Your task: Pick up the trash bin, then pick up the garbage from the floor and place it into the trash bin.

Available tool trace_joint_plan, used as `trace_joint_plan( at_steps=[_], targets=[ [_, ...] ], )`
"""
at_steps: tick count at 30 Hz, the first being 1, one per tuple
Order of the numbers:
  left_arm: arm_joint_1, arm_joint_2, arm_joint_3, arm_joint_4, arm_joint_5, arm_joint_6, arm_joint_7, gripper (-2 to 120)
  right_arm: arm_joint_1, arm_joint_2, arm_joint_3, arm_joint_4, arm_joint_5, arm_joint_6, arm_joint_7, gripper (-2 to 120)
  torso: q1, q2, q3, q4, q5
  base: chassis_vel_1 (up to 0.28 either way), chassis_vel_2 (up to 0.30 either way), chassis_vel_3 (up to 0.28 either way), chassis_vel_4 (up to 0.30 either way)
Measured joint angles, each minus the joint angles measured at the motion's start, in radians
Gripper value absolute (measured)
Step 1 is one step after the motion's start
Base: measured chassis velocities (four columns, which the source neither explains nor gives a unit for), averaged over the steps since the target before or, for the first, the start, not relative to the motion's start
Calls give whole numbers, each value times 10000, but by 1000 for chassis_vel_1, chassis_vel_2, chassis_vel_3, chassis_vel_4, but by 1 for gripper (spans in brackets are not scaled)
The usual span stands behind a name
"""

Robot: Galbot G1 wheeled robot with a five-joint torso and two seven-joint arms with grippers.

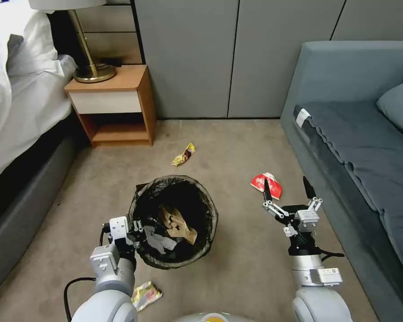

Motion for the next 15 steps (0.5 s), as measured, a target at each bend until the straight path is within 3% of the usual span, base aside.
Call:
trace_joint_plan(
  at_steps=[10, 15],
  targets=[
    [-8, -6, -21, -47, -42, 13, -6, 1, 139, 7, 124, -24, -20, 214, -184, 100, 2, 0, 1, -3, -1, -278, 277, 283, -273],
    [-16, -15, -12, -65, -37, 15, -7, 1, 273, 46, 129, -60, -111, 453, -307, 100, 3, -1, 2, 1, 3, -182, 187, 154, -161]
  ],
)
